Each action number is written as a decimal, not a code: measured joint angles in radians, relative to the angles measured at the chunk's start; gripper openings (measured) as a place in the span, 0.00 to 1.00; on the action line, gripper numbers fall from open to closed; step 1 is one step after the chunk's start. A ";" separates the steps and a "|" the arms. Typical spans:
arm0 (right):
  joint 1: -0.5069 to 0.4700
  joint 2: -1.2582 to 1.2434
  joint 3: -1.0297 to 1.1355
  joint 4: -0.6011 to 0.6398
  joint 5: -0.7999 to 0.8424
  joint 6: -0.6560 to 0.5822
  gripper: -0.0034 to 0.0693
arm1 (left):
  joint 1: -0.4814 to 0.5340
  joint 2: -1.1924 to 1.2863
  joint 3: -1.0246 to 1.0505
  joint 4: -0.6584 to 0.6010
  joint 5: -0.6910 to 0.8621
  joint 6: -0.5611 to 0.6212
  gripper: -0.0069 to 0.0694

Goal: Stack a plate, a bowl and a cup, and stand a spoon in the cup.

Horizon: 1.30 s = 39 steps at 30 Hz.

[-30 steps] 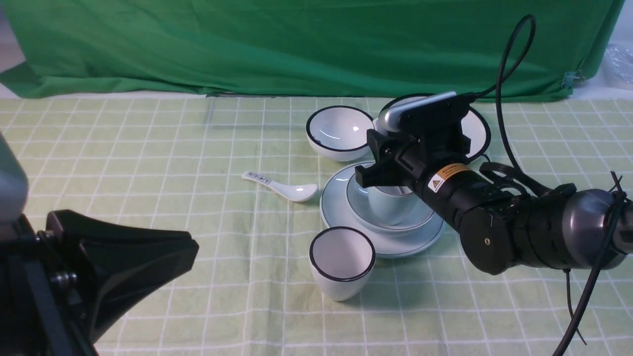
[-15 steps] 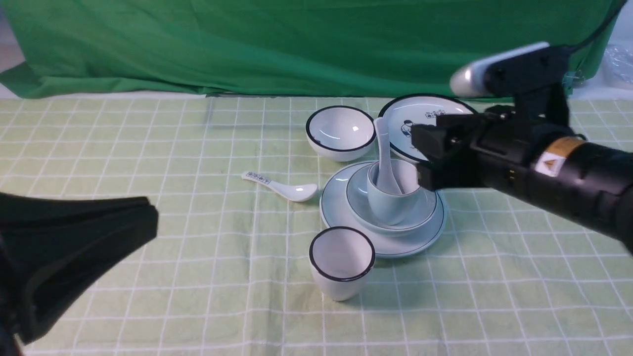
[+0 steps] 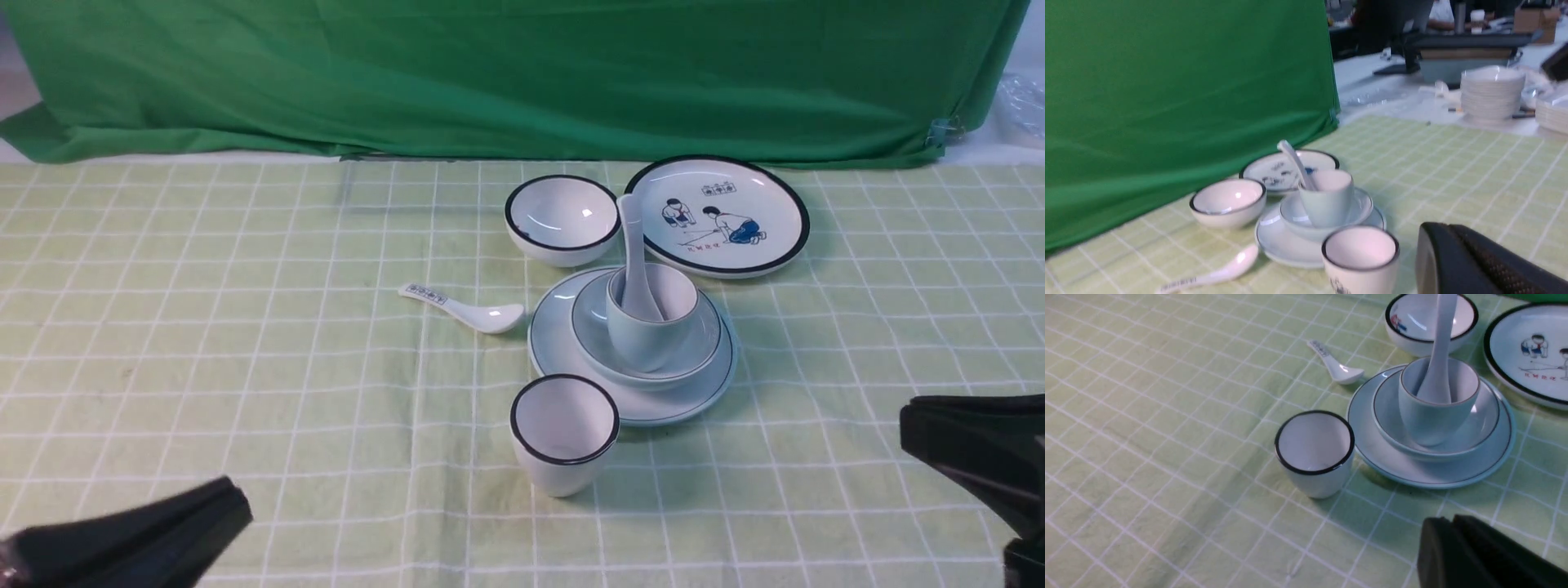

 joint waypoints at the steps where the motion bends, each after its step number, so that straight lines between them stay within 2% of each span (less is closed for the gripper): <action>1: 0.000 -0.024 0.001 0.000 0.000 0.001 0.13 | 0.000 0.000 0.042 0.000 -0.001 0.000 0.09; 7: 0.000 -0.057 0.001 0.000 -0.001 0.001 0.16 | 0.000 0.000 0.138 0.000 0.021 0.000 0.09; 10: -0.018 -0.070 0.002 -0.002 -0.001 0.003 0.17 | 0.000 0.000 0.139 0.001 0.134 0.000 0.09; 12: -0.065 -0.099 0.002 -0.012 0.001 -0.009 0.17 | 0.000 0.000 0.140 0.011 0.187 0.000 0.09; 17: -0.265 -0.254 0.098 -0.024 0.008 -0.093 0.08 | 0.000 0.000 0.140 0.048 0.221 0.003 0.09; 18: -0.323 -0.326 0.167 -0.025 0.007 -0.107 0.07 | 0.000 0.000 0.140 0.050 0.221 0.003 0.09; 19: -0.323 -0.326 0.177 -0.025 0.007 -0.109 0.07 | 0.000 0.000 0.140 0.051 0.221 0.003 0.09; 20: -0.374 -0.394 0.255 -0.026 -0.002 -0.117 0.07 | 0.000 0.000 0.140 0.052 0.221 0.003 0.09; 23: -0.444 -0.543 0.437 -0.027 -0.049 -0.122 0.07 | 0.000 0.000 0.140 0.054 0.222 0.003 0.09; 28: -0.466 -0.656 0.616 -0.028 -0.097 -0.104 0.07 | 0.000 0.000 0.140 0.054 0.222 0.003 0.09; 39: -0.466 -0.662 0.631 -0.028 -0.132 -0.065 0.09 | 0.000 0.000 0.140 0.054 0.225 0.003 0.09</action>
